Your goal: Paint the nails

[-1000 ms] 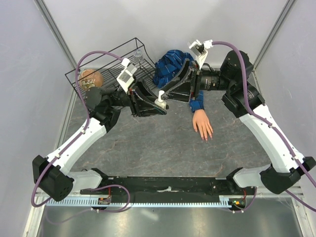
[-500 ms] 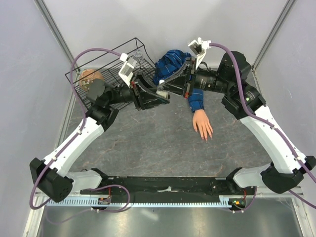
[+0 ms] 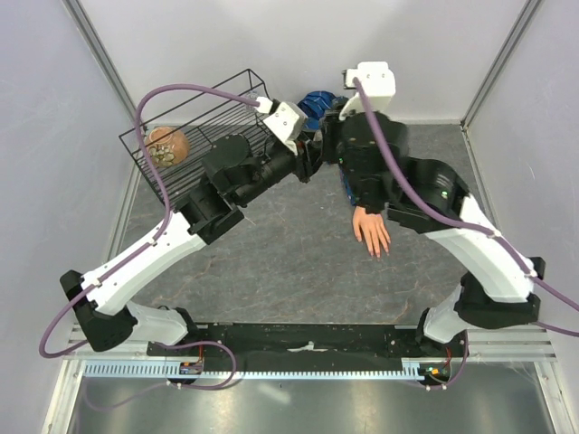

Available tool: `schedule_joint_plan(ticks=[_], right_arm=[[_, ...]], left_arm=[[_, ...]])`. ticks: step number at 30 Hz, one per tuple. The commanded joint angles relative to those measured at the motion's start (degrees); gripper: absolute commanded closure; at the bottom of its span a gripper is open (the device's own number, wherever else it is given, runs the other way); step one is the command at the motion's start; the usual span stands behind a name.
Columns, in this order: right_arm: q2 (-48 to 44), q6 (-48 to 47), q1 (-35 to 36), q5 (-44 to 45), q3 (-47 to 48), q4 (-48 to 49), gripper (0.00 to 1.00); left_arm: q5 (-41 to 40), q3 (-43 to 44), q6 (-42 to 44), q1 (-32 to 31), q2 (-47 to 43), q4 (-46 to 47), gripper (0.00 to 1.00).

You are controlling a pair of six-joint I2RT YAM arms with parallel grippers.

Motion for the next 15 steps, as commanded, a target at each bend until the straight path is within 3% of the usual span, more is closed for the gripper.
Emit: schedule_joint_plan(ticks=[1,2,3,5,6,7,11,15], right_arm=[[2.99,2.33,3.89,-0.98,1.35,-11.12,0.72],[1.50,0.84,3.89,-2.21,1.17,-10.16,0.61],[0.62,-0.92,3.80,-3.53,0.39,-7.71,0.41],[-2.79,-5.05,3.02,-9.06,-0.84,-4.45,0.23],[-4.12,-5.94,2.58,-11.34,-2.59,-3.65,0.09],[-5.44,-7.69,1.88,-17.20,-3.48,-2.86,0.04],[-14.39,-12.97,-1.81,-35.73,-9.54,1.71,0.02],[-16.70,-14.56,-6.64,-51.94,-11.22,1.45,0.02]], left_arm=[[-0.61,1.93,5.13,0.46,1.38,1.11,0.98],[1.26,1.93,5.31,0.55,1.03,-0.20,0.98],[3.10,1.67,4.70,0.72,0.42,-0.82,0.98],[11.00,-0.34,2.60,2.64,-1.95,-1.79,0.98],[14.25,-1.31,-0.11,3.70,-2.75,-1.62,0.98],[20.46,-3.32,-3.36,6.06,-3.54,-1.53,0.98],[33.51,-7.99,-11.03,11.27,-8.45,0.92,0.98],[47.74,-11.07,-20.33,14.70,-10.40,9.42,0.98]])
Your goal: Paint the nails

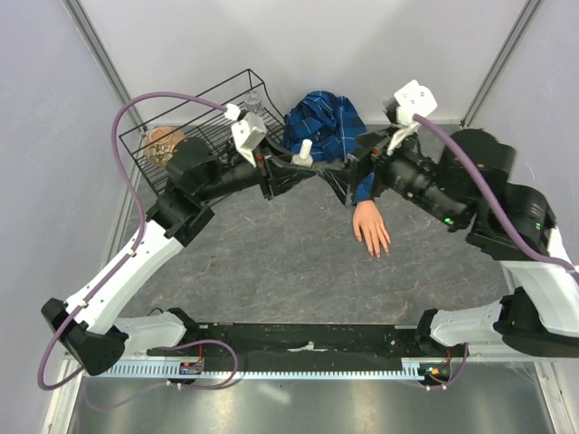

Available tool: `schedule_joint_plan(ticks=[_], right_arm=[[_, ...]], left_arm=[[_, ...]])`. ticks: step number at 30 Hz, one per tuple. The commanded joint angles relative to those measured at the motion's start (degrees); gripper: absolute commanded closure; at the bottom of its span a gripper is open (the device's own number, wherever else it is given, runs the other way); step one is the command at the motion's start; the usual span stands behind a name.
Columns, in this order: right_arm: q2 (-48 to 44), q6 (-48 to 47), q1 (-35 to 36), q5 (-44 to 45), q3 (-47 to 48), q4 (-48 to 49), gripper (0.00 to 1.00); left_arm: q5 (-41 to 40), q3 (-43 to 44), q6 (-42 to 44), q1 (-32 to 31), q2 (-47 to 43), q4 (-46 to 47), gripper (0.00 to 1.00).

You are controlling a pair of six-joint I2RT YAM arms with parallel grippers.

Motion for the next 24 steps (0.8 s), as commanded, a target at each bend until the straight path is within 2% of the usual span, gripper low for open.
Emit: schedule_joint_plan(ticks=[1,2,4,5,6,7,9,11,15,17,24], right_arm=[[-1.43,-3.44,-5.45,-27.56,-0.27,3.31,0.02],[-0.81,-1.43,-9.03,-36.39,0.86,3.49,0.02],[1.11,0.69,-12.30,-45.93,1.23,4.79,0.02],[1.56,2.27,-12.93,-52.59,0.53,5.59,0.02],[1.74,3.41,-13.37,-54.57,-0.52,6.82,0.02],[1.39,4.38,-14.33,-55.89,-1.84,9.87,0.02],[1.04,6.58,-15.74,-59.58,-4.48,11.92,0.02],[0.86,8.34,-17.67,-62.05,-6.23,14.99,0.05],[0.86,12.73,-18.82,-65.39,-8.96,19.74,0.20],[0.51,13.88,-18.82,-66.01,-11.07,22.64,0.21],[-1.07,15.55,-18.82,-62.25,-13.80,27.57,0.36]], left_arm=[[24.12,-2.18,-13.98,3.11,-2.99,13.36,0.98],[26.69,-2.44,-19.31,3.38,-2.82,16.25,0.98],[31.89,-3.15,-25.58,3.73,-1.41,25.56,0.98],[32.95,-3.32,-31.70,3.82,-0.89,28.73,0.98],[34.44,-3.85,-34.72,3.82,0.34,35.63,0.98],[34.80,-4.03,-39.79,3.82,0.70,38.40,0.98],[35.16,-4.64,-43.61,3.82,1.49,43.58,0.98],[34.81,-5.00,-46.17,3.82,1.58,47.65,0.98],[34.02,-5.35,-46.09,3.82,1.14,47.22,0.98],[34.36,-5.44,-46.17,3.82,0.97,47.04,0.98],[34.63,-5.96,-46.52,3.82,0.96,46.86,0.98]])
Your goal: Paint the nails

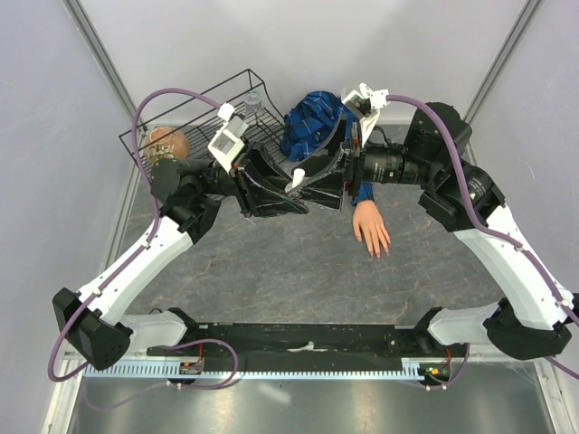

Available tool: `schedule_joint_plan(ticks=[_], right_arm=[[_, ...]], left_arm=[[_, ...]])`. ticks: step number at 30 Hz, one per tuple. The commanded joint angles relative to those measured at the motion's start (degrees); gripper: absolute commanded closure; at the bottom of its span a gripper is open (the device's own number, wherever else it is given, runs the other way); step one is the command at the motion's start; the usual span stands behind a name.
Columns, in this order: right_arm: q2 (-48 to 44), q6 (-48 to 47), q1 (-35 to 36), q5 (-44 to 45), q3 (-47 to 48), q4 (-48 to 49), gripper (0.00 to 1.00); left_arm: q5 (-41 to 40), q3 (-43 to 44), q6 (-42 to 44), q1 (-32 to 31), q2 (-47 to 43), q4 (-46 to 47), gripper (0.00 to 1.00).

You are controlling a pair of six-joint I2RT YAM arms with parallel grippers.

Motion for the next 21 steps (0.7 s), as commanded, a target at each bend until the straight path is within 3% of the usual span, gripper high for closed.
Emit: schedule_joint_plan(ticks=[1,5,9,16,17,21], right_arm=[[-1.99,1.83,-0.07,1.23,0.05,6.46,0.37],[-1.99,2.35,-0.16,3.62,0.06,7.33,0.41],[-1.20,4.37,-0.07,-0.68,-1.34,9.53,0.53],[-1.46,4.82,-0.07,-3.33,-4.25,10.32,0.55],[-1.46,4.90,-0.16,-3.33,-4.34,10.41,0.58],[-1.90,4.38,-0.07,2.35,-4.34,9.54,1.00]], left_arm=[[1.25,-0.32,-3.14,0.44,-0.83,3.00,0.98],[1.34,-1.03,-3.40,0.44,-1.35,3.26,0.98],[1.17,-0.59,-2.79,0.44,-1.35,3.00,0.98],[0.38,0.11,-1.04,0.52,-0.83,0.89,0.98],[0.29,0.55,-0.42,0.52,-0.83,0.02,0.98],[-1.46,2.66,7.10,0.52,-1.00,-7.35,0.98]])
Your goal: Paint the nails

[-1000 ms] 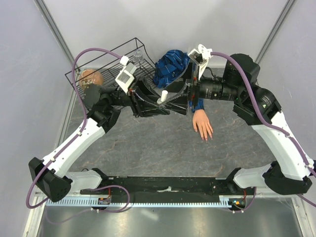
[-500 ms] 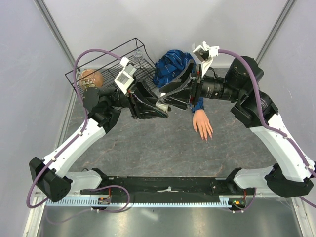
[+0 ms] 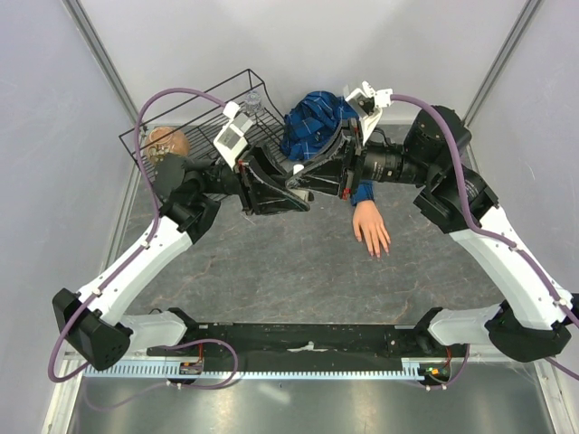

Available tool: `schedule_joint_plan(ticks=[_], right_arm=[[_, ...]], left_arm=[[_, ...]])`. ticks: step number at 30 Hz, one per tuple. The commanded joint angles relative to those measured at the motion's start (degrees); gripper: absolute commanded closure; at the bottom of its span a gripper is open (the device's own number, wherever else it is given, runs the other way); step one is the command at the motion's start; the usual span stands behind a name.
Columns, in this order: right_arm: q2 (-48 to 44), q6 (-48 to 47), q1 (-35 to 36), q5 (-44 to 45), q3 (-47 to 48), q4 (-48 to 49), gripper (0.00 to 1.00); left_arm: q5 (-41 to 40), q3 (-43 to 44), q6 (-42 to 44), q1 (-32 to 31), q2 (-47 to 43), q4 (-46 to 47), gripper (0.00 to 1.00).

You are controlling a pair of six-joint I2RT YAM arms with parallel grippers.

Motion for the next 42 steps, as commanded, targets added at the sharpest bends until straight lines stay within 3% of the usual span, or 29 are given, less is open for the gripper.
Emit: schedule_joint_plan(ticks=[1,2,3,5,6,7,8,11,14,16,17,19,20,22,23,25,30,31,36,39,42], right_arm=[[-1.03,0.42,-0.16,5.65,-0.01,0.57,1.00],[-0.94,0.24,-0.16,7.93,0.08,0.05,1.00],[-0.77,-0.54,0.28,10.48,1.03,-2.22,1.00],[0.11,-3.17,2.46,25.56,2.70,-6.35,1.00],[0.72,-5.10,8.92,33.71,5.67,-12.03,1.00],[1.51,-7.64,13.16,56.51,7.36,-14.96,1.00],[4.04,-7.67,16.86,64.22,9.03,-17.60,1.00],[11.59,-6.26,24.70,85.49,18.95,-28.85,1.00],[18.98,-6.26,28.75,93.20,31.25,-40.01,1.00],[19.10,-5.82,28.76,92.16,31.99,-40.75,0.96],[16.75,-7.21,27.98,87.28,30.33,-36.82,0.77],[10.62,-9.15,26.66,79.27,21.90,-31.28,0.51],[8.31,-9.68,24.56,75.58,18.74,-25.85,0.30],[2.70,-10.30,22.18,64.94,11.87,-21.86,0.15],[1.36,-10.30,19.21,61.17,10.55,-20.02,0.02],[-1.01,-11.44,15.51,47.91,9.48,-20.08,0.02],[-3.93,-14.61,7.94,31.28,8.52,-23.77,0.02],[-4.10,-14.70,7.32,26.72,8.51,-23.86,0.02],[-2.79,-11.19,3.98,11.40,9.84,-19.05,0.02],[-2.17,-6.53,2.04,4.90,8.87,-12.54,0.02],[-0.77,-3.28,-0.41,-0.03,8.51,-8.67,0.10]], left_arm=[[-4.45,4.17,11.19,0.06,-1.63,-12.84,0.98],[-6.92,5.65,15.40,-0.02,-2.16,-17.97,0.98],[-10.51,6.71,26.15,-0.28,-2.78,-24.81,0.98],[-30.68,9.26,37.89,-3.95,-4.54,-39.29,0.98],[-39.11,9.71,47.60,-6.07,-4.63,-41.29,0.98],[-55.21,10.32,51.01,-8.35,-4.37,-42.44,0.98],[-61.11,12.50,54.00,-11.77,-2.36,-44.89,0.98],[-71.26,17.26,63.76,-17.31,1.69,-46.85,0.98],[-71.99,17.36,68.44,-19.88,4.07,-46.24,0.98],[-67.01,15.44,67.13,-19.89,3.37,-45.45,0.98],[-64.97,14.64,66.86,-19.97,2.59,-45.27,0.98],[-56.66,13.23,65.72,-19.63,1.18,-46.31,0.98],[-53.12,12.97,64.85,-19.54,0.65,-47.02,0.98],[-43.74,12.18,63.35,-18.84,-0.49,-49.29,0.98],[-40.98,12.09,61.43,-18.57,-0.85,-49.92,0.98],[-34.84,11.12,59.49,-17.43,-1.90,-50.71,0.98],[-25.86,9.98,52.90,-13.66,-4.36,-49.06,0.98],[-21.14,9.19,50.36,-11.04,-4.80,-47.57,0.98],[-6.18,4.10,28.66,-1.71,-5.86,-26.93,0.98],[-1.60,3.30,17.67,0.41,-4.11,-17.08,0.98],[-0.26,1.81,6.77,1.29,-2.44,-5.13,0.98]])
